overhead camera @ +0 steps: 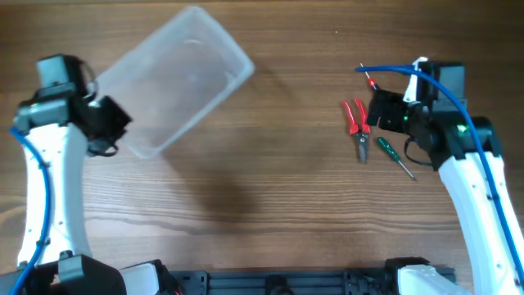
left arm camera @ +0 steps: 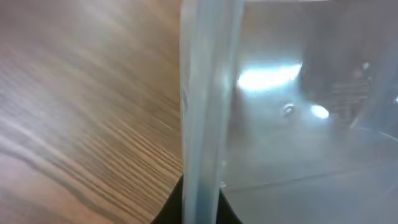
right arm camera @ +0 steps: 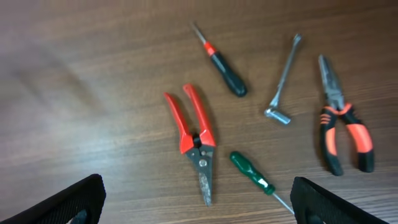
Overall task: Pack container
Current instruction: 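Drag the clear container with the left gripper to table center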
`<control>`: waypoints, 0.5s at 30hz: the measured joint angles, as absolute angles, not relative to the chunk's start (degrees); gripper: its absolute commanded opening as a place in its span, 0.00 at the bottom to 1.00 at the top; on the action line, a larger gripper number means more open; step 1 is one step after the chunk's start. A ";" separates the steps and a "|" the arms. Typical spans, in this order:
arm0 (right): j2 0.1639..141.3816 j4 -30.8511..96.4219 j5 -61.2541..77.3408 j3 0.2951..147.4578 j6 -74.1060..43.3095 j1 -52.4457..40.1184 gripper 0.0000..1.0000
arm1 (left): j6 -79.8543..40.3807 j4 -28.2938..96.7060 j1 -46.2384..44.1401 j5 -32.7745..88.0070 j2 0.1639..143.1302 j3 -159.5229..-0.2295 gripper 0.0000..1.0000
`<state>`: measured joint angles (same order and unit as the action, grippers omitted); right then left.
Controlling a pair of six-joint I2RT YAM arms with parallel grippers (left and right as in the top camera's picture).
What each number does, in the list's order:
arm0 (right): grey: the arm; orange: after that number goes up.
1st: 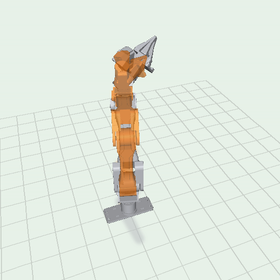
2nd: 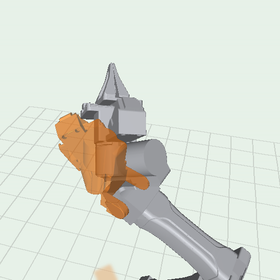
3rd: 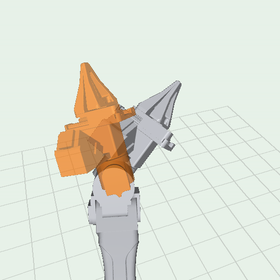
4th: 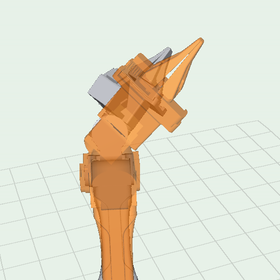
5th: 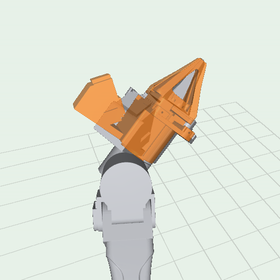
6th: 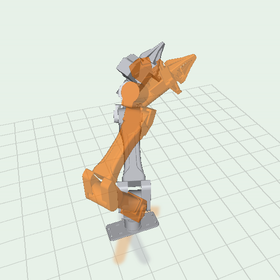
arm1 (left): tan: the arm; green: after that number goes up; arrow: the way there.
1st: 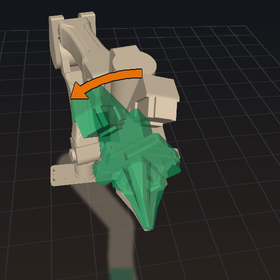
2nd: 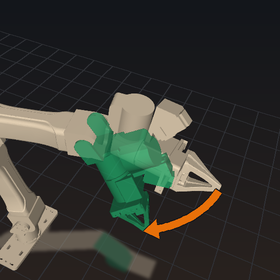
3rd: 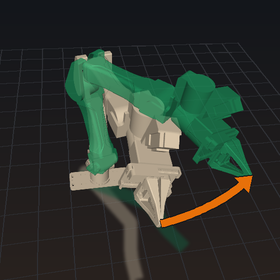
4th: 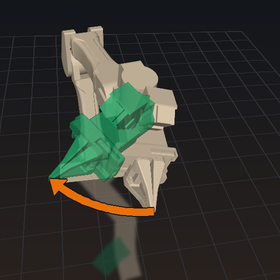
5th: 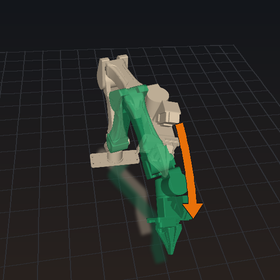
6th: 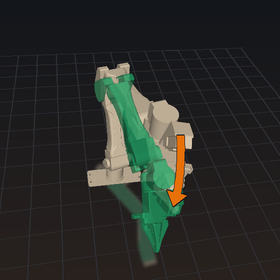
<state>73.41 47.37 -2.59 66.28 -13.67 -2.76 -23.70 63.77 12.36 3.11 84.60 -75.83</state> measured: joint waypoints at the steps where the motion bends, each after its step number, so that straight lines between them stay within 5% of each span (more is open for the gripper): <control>1: 72.66 47.33 -2.83 66.28 -13.87 -2.48 0.95 | -22.00 64.01 10.20 3.46 84.60 -75.81 0.04; 15: 70.11 48.86 -3.31 66.28 -14.11 -1.80 0.98 | -7.94 62.72 -9.54 5.08 85.54 -75.83 0.04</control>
<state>70.11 48.86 -3.31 66.28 -14.11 -1.80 -7.94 62.72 -9.54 5.08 85.54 -75.83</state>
